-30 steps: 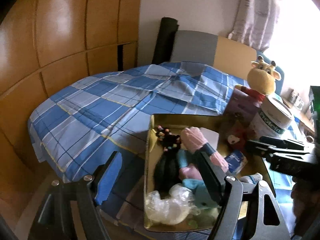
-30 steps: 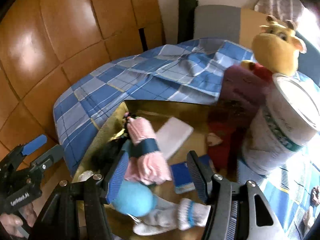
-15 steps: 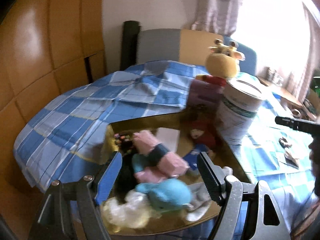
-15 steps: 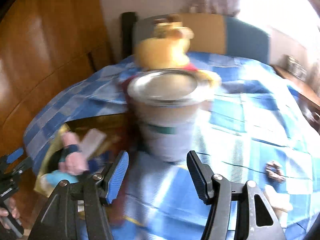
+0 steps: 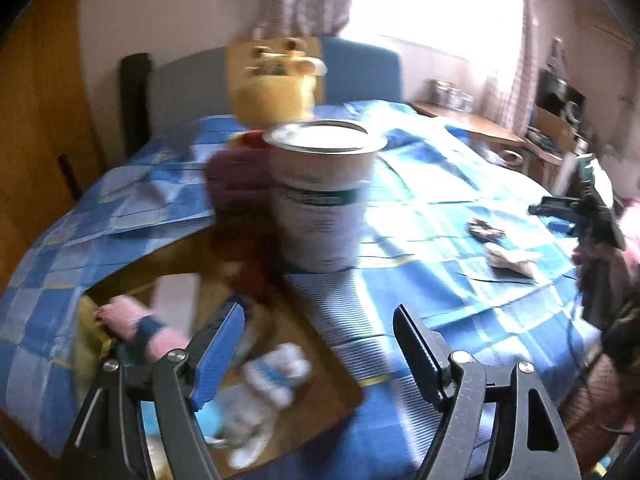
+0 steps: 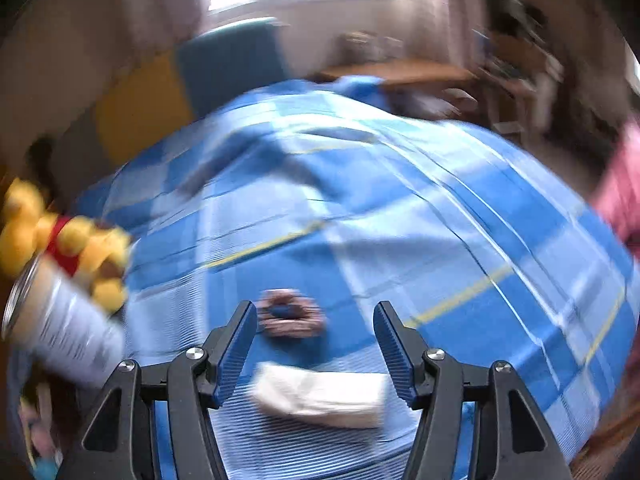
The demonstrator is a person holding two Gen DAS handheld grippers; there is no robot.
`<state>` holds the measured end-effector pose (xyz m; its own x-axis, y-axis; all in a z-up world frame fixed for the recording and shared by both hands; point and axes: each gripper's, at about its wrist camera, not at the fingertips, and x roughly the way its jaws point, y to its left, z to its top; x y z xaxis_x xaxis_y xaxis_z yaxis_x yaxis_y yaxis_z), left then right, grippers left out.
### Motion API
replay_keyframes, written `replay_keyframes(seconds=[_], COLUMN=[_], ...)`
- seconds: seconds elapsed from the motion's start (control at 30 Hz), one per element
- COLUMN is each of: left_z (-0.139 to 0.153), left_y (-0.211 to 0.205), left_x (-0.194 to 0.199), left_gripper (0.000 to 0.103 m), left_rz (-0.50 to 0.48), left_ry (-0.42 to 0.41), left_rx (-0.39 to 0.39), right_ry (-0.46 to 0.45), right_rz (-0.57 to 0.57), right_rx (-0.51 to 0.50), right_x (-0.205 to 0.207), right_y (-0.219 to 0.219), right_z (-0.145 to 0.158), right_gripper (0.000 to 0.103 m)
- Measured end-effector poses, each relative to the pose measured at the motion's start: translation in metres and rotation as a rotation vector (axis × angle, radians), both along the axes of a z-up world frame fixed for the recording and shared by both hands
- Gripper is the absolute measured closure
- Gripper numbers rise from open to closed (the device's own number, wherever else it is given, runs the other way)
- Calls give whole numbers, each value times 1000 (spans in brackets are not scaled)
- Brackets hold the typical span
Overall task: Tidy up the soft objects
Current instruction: 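Open the right gripper over the tray and move both grippers back to the bed, then grasp the cream mesh scrubber with the right gripper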
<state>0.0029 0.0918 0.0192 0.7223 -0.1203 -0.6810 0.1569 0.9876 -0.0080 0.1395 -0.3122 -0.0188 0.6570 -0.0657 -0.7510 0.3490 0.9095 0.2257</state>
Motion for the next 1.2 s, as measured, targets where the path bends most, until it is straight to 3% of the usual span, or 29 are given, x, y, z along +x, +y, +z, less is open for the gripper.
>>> replay_keyframes(seconds=[0.03,0.1,0.3,0.57,0.7,0.87,1.03,1.2], left_z=[-2,-7,-29,-51,-53,-54,-50,-50], left_y=[-10,-29,-80,-92,-88,-89,-97,-108], left_x=[4,12,30,35,38,43,54,63], left_gripper=[25,25,25,25,25,25,25,25], left_rz=[-24,-69,-161,-189,-179,-181,-193,-198], left_ry=[12,37,112,193,203,209,206,203], left_rx=[-3,-12,-11,-20,-25,-30,-34,-39], right_ry=[60,32,138,254,264,228,223,191], right_rz=[-48,-84,-111,-50,22,131,30,-2], right_rx=[70,184,277,294,306,392,336,409], right_x=[2,0,5,12,15,16,9,6], right_y=[-16,-32,-42,-29,-15,-1,-14,-29], right_z=[-9,-13,-36,-57,-58,-53,-48,-49], right_gripper=[42,42,42,42,42,42,42,42])
